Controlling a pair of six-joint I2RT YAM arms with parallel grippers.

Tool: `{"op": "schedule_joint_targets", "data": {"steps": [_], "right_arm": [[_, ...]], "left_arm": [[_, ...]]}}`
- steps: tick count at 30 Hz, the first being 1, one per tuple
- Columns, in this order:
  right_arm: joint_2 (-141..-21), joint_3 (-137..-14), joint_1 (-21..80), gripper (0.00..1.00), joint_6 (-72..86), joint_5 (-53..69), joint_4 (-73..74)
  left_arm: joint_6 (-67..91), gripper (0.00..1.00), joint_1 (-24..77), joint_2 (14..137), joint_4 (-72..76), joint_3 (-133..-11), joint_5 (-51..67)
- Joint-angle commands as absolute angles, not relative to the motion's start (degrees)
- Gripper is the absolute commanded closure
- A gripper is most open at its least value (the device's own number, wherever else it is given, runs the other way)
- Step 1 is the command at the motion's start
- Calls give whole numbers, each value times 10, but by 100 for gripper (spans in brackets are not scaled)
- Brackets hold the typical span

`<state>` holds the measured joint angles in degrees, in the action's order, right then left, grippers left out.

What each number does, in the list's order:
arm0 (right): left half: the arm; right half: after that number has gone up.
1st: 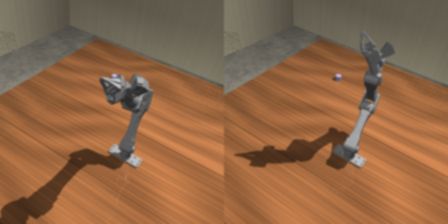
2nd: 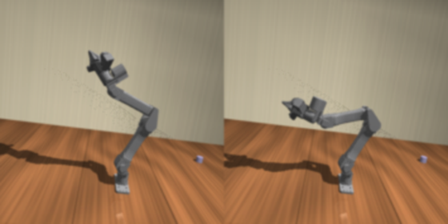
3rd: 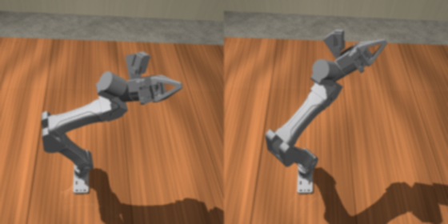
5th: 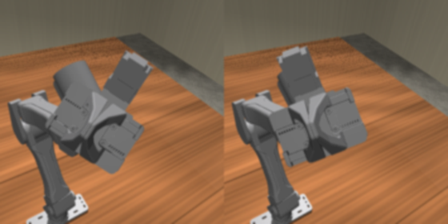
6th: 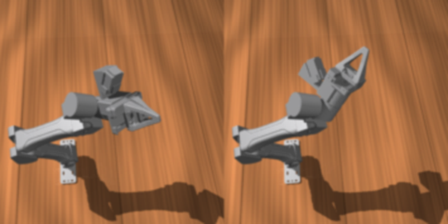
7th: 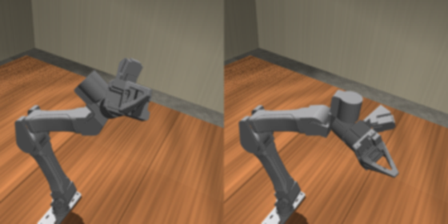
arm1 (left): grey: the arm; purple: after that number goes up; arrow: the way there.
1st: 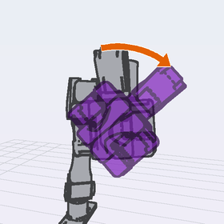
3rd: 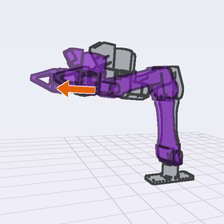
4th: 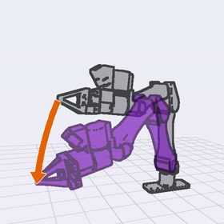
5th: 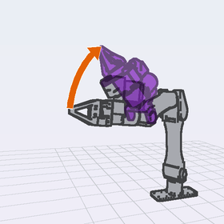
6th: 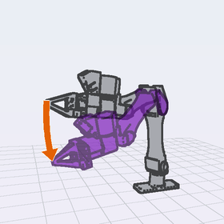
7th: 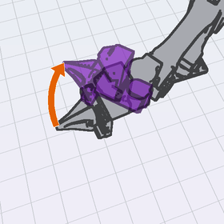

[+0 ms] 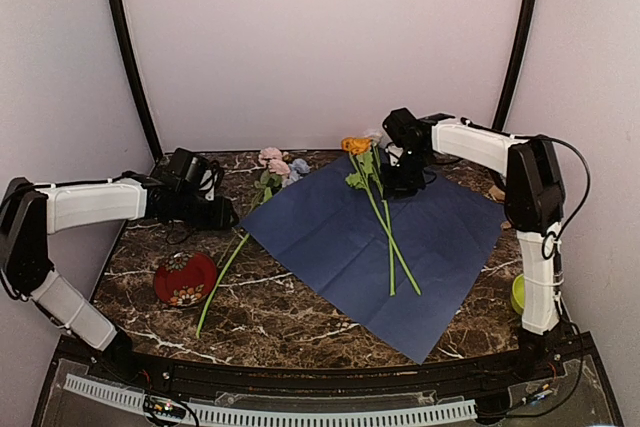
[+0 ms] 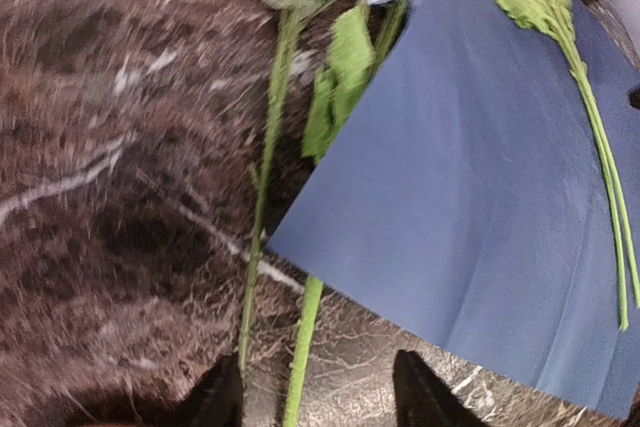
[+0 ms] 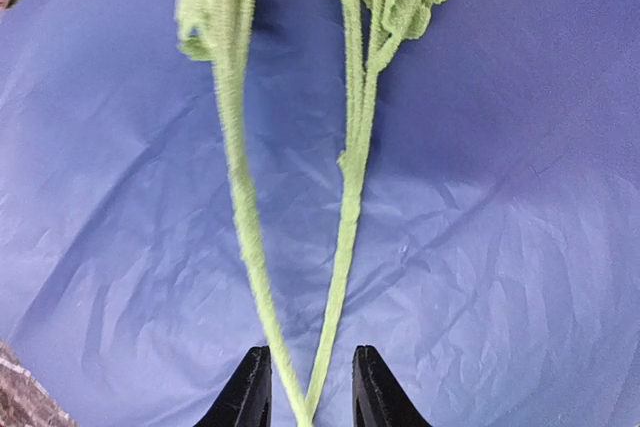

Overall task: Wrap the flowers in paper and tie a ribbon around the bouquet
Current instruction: Place the fake flower on the flattened wrapping paper, then pick up the fake flower from the center of the board.

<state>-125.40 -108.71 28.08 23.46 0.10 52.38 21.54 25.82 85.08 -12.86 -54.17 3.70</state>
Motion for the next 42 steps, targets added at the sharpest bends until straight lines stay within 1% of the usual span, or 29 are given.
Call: {"op": "schedule_joint_targets", "data": {"steps": [1, 3, 4, 5, 7, 9, 13, 17, 24, 30, 32, 33, 34, 36, 37, 42], "right_arm": [[-1186, -1042, 288, 72, 222, 26, 483], [-1177, -1029, 291, 72, 220, 26, 483], [-1173, -1024, 293, 72, 218, 24, 484], [-1171, -1019, 295, 72, 217, 20, 486], [-1168, -1013, 298, 72, 216, 19, 488], [-1166, -1010, 301, 71, 215, 18, 490], [-1165, -1009, 308, 71, 210, 15, 494], [-1167, -1011, 310, 71, 205, 10, 499], [-1165, -1005, 312, 70, 199, 7, 505], [-1165, -1005, 314, 70, 193, 10, 506], [-1166, -1006, 316, 70, 190, 10, 508], [-1165, -1006, 316, 69, 189, 11, 509], [-1164, -1006, 316, 70, 187, 11, 509], [-1162, -1007, 317, 70, 186, 10, 511], [-1161, -1006, 318, 69, 185, 10, 511], [-1159, -1007, 319, 69, 184, 7, 512]], "left_arm": [[198, 65, 247, 870, -175, -524, 43], [172, 71, 246, 883, -187, -531, 81], [156, 72, 247, 886, -185, -532, 109], [141, 72, 248, 888, -180, -530, 136], [109, 68, 253, 892, -181, -527, 158], [85, 64, 255, 901, -201, -531, 132], [54, 63, 256, 935, -253, -556, 75], [52, 65, 260, 956, -247, -562, 89], [58, 68, 264, 984, -242, -568, 78], [62, 67, 278, 1006, -240, -581, 67], [66, 71, 278, 1016, -244, -588, 59], [69, 76, 278, 1021, -248, -591, 55], [71, 82, 278, 1025, -250, -594, 53], [76, 98, 278, 1030, -252, -597, 51], [80, 100, 278, 1029, -252, -598, 50], [100, 100, 279, 1000, -228, -596, 47]]}}
